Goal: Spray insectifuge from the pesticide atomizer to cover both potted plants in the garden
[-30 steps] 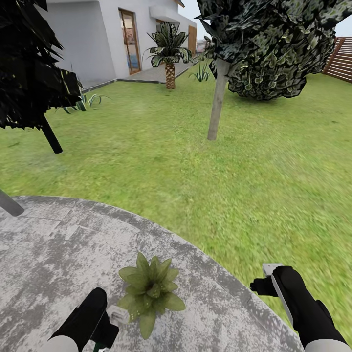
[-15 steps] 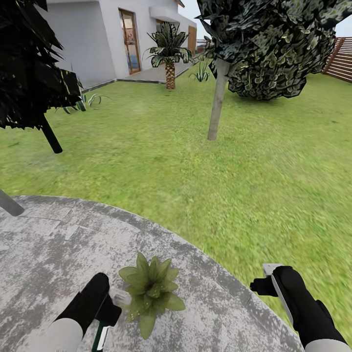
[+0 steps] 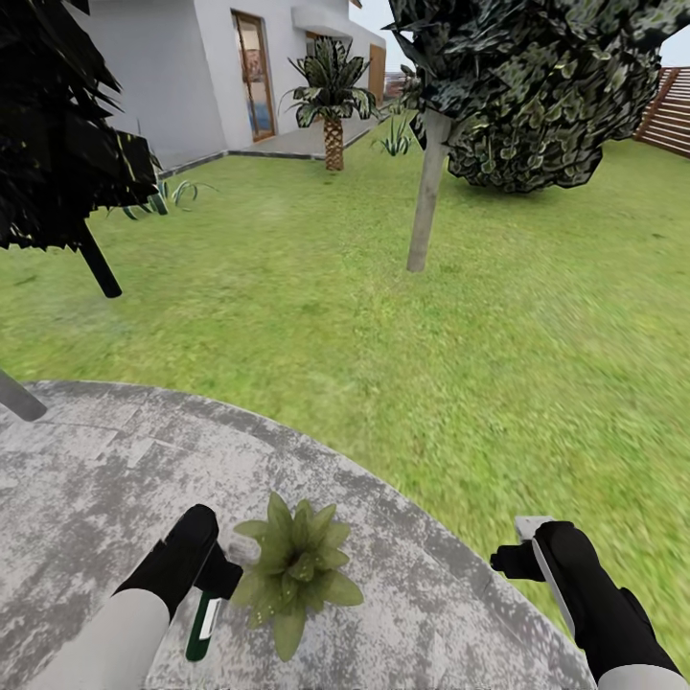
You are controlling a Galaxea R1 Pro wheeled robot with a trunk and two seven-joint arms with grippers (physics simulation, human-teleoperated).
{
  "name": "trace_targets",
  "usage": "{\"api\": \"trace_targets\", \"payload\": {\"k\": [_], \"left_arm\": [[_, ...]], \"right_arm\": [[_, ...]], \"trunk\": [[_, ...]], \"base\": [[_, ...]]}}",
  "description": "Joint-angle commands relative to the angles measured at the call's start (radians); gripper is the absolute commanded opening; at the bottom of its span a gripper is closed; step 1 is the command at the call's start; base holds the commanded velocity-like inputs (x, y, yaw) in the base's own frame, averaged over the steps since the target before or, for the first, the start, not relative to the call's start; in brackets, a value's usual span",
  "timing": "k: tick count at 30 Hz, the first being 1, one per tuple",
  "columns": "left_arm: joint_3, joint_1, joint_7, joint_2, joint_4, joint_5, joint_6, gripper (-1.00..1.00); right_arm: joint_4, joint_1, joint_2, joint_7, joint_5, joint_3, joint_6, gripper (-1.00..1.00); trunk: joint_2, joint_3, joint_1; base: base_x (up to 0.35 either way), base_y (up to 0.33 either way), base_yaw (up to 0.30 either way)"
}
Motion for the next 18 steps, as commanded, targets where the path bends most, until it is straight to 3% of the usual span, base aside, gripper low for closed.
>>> {"api": "trace_targets", "payload": {"k": [1,7,18], "left_arm": [[0.003,0.003,-0.010,-0.001,-0.001,-0.010,0.002,-1.00],[0.004,0.013,-0.012,0.000,-0.001,-0.010,0.002,-1.00],[0.005,0.084,-0.011,0.001,0.002,-0.010,0.002,-1.00]], "right_arm": [[-0.001,0.000,0.000,0.010,0.011,-0.001,0.003,1.00],[0.000,0.000,0.000,0.010,0.011,-0.001,0.004,1.00],[0.000,0.000,0.001,0.010,0.011,-0.001,0.003,1.00]], "trunk": [[0.000,-0.002,0.000],[0.000,-0.003,0.000],[0.000,-0.003,0.000]], "base": [[0.000,0.000,0.000],[0.000,0.000,0.000],[0.000,0.000,0.000]]}}
